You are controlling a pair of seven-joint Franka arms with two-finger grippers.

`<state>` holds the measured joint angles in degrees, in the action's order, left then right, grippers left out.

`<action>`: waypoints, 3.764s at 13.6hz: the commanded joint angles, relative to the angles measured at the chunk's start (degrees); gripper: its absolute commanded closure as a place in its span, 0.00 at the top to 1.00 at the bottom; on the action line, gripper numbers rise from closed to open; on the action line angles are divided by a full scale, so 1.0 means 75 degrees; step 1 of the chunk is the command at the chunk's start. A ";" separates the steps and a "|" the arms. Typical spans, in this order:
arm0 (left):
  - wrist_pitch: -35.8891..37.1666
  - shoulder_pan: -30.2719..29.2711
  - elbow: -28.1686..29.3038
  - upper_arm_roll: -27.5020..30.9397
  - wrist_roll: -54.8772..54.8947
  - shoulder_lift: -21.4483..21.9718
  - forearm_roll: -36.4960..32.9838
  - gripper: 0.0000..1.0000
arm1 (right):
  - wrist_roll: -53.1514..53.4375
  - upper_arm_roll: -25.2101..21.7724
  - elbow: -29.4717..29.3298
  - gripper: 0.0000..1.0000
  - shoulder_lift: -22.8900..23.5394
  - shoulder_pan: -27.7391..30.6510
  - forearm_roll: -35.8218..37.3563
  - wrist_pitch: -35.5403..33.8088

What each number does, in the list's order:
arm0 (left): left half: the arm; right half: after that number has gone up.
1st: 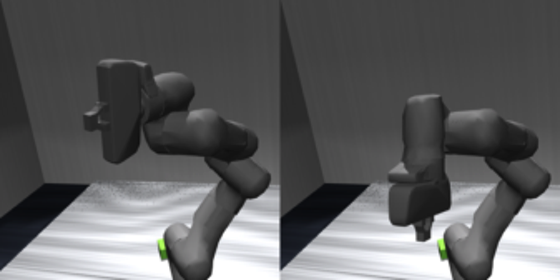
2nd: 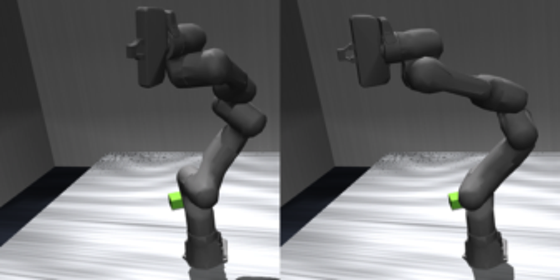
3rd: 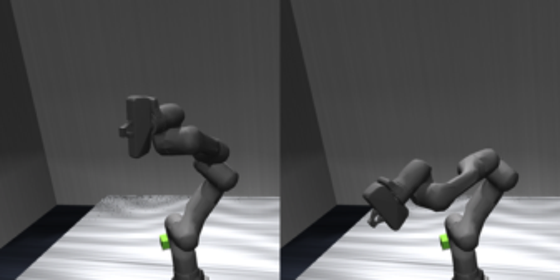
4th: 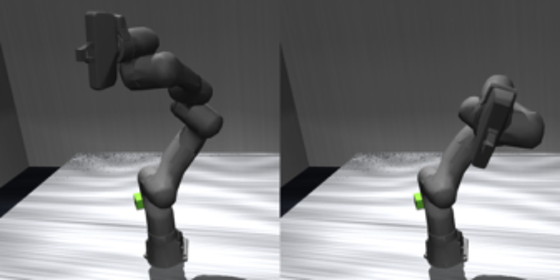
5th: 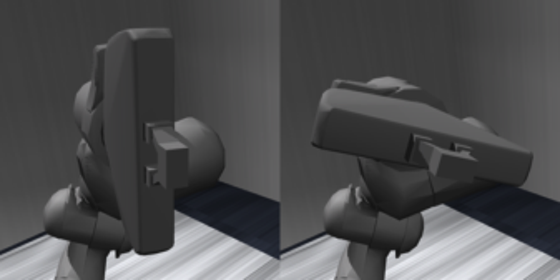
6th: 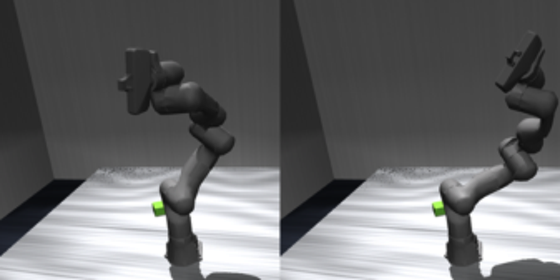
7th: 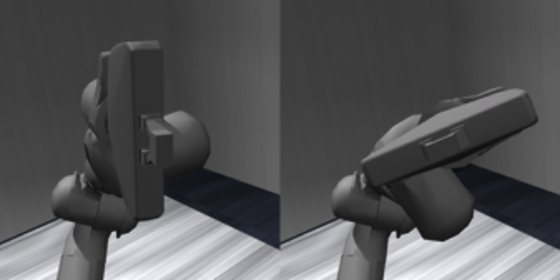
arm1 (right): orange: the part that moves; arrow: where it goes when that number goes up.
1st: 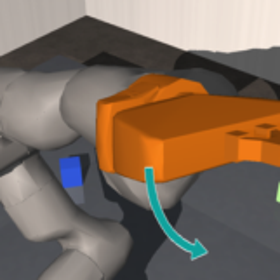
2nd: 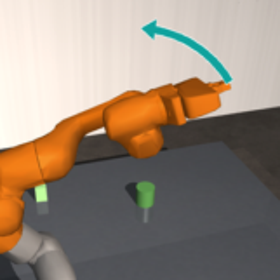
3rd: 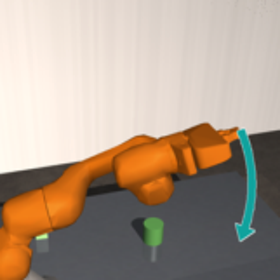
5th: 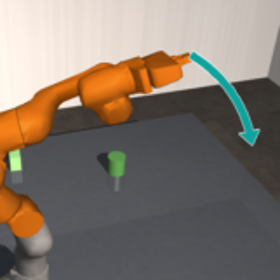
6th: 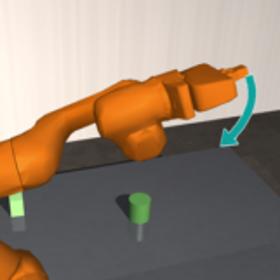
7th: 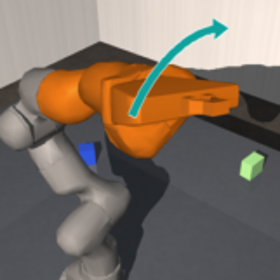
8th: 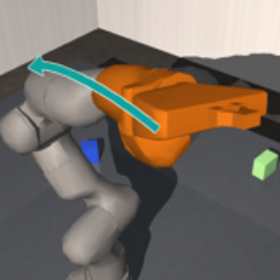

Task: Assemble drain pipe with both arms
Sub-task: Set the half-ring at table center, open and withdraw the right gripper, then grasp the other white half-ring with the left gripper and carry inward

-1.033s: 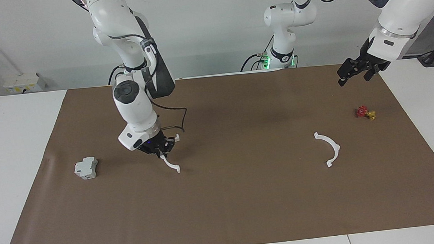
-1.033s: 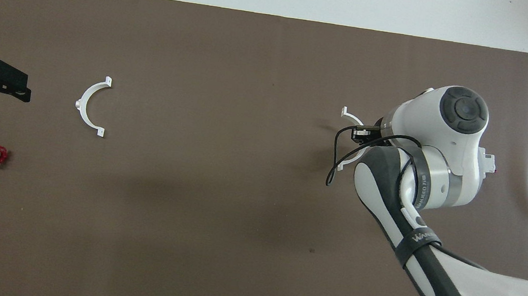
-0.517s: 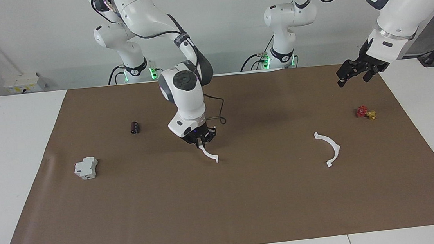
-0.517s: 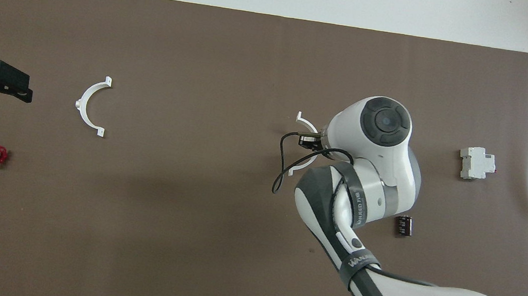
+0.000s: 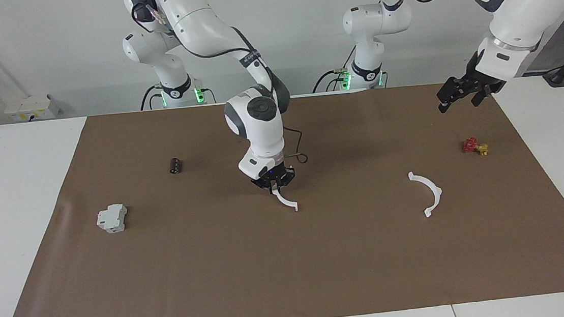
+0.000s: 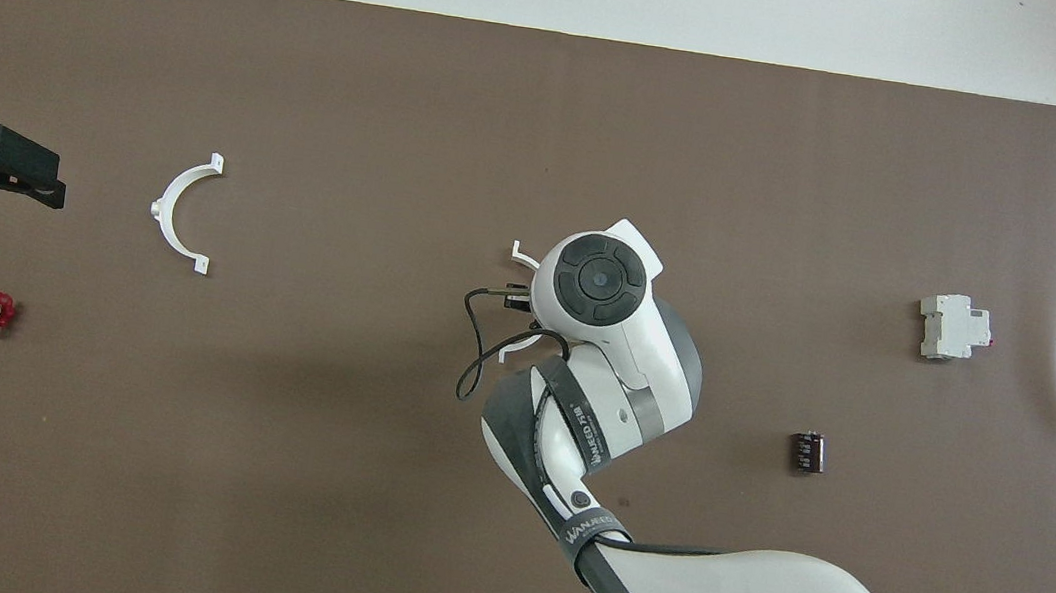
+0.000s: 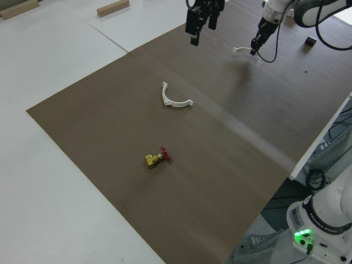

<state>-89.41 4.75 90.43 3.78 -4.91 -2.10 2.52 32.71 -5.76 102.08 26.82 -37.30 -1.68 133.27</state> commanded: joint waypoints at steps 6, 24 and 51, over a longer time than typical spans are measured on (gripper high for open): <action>-0.0231 0.0012 0.0364 0.0000 0.0080 0.0245 -0.0043 1.00 | 0.0045 -0.0005 0.0393 0.03 -0.0001 -0.0054 0.0201 0.0594; -0.6733 -0.0222 0.4126 0.0023 -0.1228 -0.0631 -0.0043 1.00 | -0.3046 -0.0216 0.0124 1.00 -0.2672 0.3330 0.0342 -0.3962; -0.7357 0.0115 0.4220 0.0012 -0.2005 -0.1595 -0.0055 0.00 | -0.4795 -0.0122 -0.1177 1.00 -0.3974 0.4798 0.0681 -0.6238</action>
<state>-144.17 3.67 122.02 3.48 -18.79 -14.29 2.50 -4.15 -7.09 90.05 -0.47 -1.30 2.99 84.65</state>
